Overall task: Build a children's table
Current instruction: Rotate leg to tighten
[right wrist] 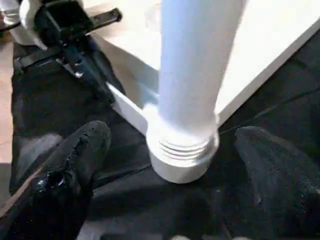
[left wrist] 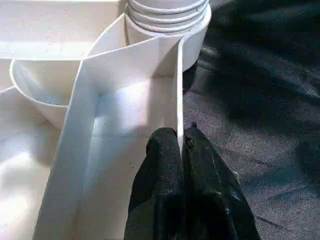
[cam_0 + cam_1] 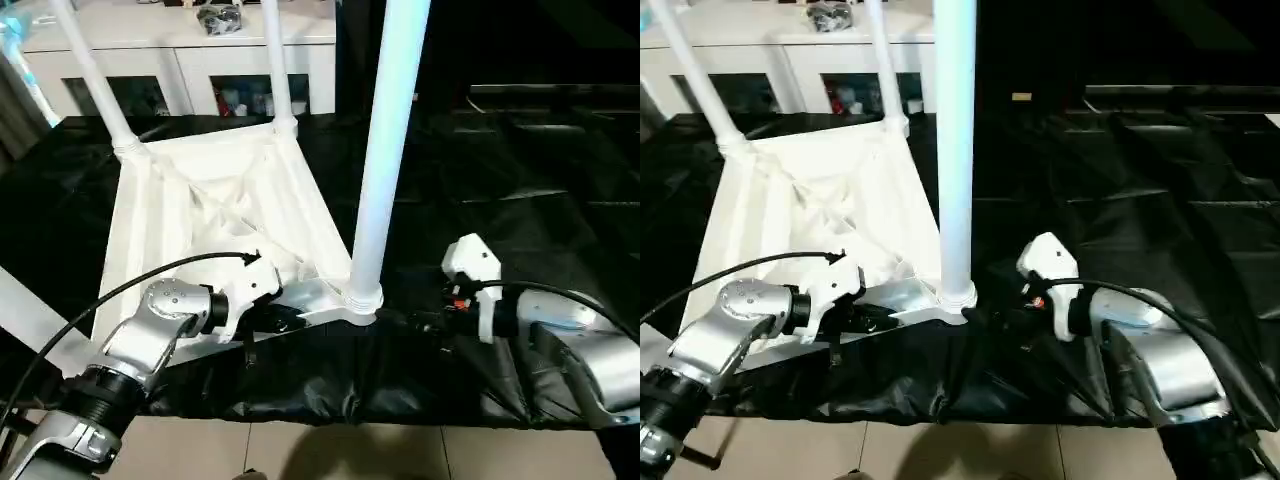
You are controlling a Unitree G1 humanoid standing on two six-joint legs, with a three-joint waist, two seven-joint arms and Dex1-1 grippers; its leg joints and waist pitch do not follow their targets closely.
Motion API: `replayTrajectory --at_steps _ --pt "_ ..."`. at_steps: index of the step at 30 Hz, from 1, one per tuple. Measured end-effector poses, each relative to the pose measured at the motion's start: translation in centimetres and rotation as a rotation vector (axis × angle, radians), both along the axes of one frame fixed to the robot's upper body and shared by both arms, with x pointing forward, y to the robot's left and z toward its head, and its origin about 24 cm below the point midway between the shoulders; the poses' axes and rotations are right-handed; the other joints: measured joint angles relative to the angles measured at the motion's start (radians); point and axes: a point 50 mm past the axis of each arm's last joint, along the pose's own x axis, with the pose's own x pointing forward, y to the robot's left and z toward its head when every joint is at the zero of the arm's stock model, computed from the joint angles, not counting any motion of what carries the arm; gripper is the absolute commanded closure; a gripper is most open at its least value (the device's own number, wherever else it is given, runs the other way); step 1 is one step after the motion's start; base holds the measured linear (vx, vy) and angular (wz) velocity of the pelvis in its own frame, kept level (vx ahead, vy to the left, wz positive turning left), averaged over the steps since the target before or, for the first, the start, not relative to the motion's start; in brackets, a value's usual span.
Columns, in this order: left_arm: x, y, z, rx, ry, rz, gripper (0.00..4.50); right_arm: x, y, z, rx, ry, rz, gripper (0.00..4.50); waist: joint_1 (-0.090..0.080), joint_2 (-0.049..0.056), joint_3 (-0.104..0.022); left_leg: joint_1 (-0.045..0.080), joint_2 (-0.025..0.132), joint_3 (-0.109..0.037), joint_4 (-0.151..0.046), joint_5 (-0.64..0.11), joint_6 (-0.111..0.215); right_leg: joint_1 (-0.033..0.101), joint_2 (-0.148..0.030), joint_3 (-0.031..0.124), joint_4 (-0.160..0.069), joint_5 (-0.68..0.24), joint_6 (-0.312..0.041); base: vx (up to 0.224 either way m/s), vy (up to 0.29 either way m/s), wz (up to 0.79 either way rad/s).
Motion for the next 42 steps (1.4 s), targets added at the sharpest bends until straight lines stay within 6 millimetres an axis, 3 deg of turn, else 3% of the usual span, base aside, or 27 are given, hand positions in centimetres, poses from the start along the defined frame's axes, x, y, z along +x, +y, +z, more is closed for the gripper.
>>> replayTrajectory --at_steps 7,16,30,40,42 --pt "0.3 -0.2 0.0 -0.002 -0.012 -0.014 4.46 1.9 2.1 -1.0 -0.061 -0.053 0.037 0.0 0.002 -0.001 0.0 0.0 0.0 0.001 -0.002 0.0 0.0 0.0 0.0 -0.001 0.0 0.0 0.0 0.0 0.0 0.0" --pt "0.6 -0.2 0.1 0.004 -0.018 -0.011 4.5 3.8 3.2 -1.4 -0.08 -0.093 0.047 0.83 0.002 -0.005 0.001 -0.001 0.001 0.003 -0.002 0.0 0.0 0.0 -0.001 -0.002 0.0 0.0 0.0 0.0 0.0 0.0" --pt "0.9 -0.1 0.2 0.008 -0.022 -0.01 4.5 4.5 3.6 -1.6 -0.101 -0.111 0.108 2.01 0.001 -0.008 0.001 -0.001 0.002 0.006 -0.004 0.0 0.0 0.0 -0.001 -0.002 -0.002 0.0 0.0 0.0 0.0 0.0" --pt "1.3 -0.1 0.1 0.012 -0.018 0.003 4.5 4.9 3.8 -1.8 -0.066 -0.093 0.1 2.33 0.0 -0.012 0.001 0.001 0.003 0.006 -0.004 0.0 0.0 0.001 -0.001 -0.002 -0.002 0.001 0.0 0.0 0.0 0.0" --pt "1.7 -1.1 0.0 0.013 -0.028 0.026 4.5 4.8 3.8 -2.4 -0.036 -0.091 0.016 2.36 0.005 -0.019 -0.001 0.004 0.004 0.007 -0.006 0.0 0.0 0.004 -0.002 -0.001 -0.003 0.0 0.001 0.0 0.0 0.0"
